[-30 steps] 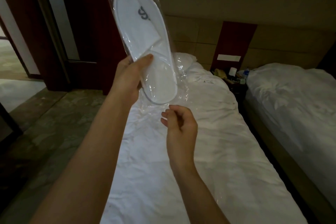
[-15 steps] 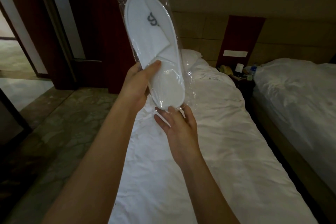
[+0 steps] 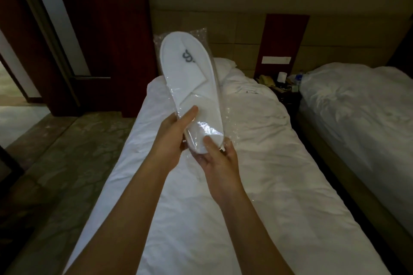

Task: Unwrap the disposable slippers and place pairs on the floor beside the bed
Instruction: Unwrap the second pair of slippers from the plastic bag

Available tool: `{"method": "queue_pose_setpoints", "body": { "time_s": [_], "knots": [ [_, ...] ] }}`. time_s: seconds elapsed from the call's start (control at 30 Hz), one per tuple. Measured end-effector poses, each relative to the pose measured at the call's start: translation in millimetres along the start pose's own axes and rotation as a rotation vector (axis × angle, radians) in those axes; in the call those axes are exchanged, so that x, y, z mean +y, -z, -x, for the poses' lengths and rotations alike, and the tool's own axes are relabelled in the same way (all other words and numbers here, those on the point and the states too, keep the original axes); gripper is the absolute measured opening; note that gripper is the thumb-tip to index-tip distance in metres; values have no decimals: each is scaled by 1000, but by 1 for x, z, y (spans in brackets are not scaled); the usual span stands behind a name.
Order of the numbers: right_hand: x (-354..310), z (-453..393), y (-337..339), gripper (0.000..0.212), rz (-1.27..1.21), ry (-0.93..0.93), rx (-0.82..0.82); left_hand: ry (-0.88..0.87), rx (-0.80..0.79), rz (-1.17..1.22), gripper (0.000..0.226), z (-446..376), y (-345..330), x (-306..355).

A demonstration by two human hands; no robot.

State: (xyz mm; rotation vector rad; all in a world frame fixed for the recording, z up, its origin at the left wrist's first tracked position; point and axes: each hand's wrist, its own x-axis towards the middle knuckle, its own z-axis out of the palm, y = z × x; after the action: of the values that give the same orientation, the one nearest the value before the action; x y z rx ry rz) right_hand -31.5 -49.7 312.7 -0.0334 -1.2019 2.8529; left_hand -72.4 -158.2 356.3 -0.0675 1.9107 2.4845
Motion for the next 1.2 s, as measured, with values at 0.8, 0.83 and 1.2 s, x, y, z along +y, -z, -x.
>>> {"method": "queue_pose_setpoints", "body": {
  "time_s": [0.8, 0.83, 1.2],
  "knots": [
    [-9, 20, 106, 23, 93, -42, 149, 99, 41, 137, 39, -88, -45, -36],
    [-8, 20, 107, 22, 91, -44, 148, 104, 56, 129, 42, -92, -44, -35],
    [-25, 51, 156, 10, 200, -67, 191, 258, 71, 80, 45, -121, -33, -71]
  ]
}}
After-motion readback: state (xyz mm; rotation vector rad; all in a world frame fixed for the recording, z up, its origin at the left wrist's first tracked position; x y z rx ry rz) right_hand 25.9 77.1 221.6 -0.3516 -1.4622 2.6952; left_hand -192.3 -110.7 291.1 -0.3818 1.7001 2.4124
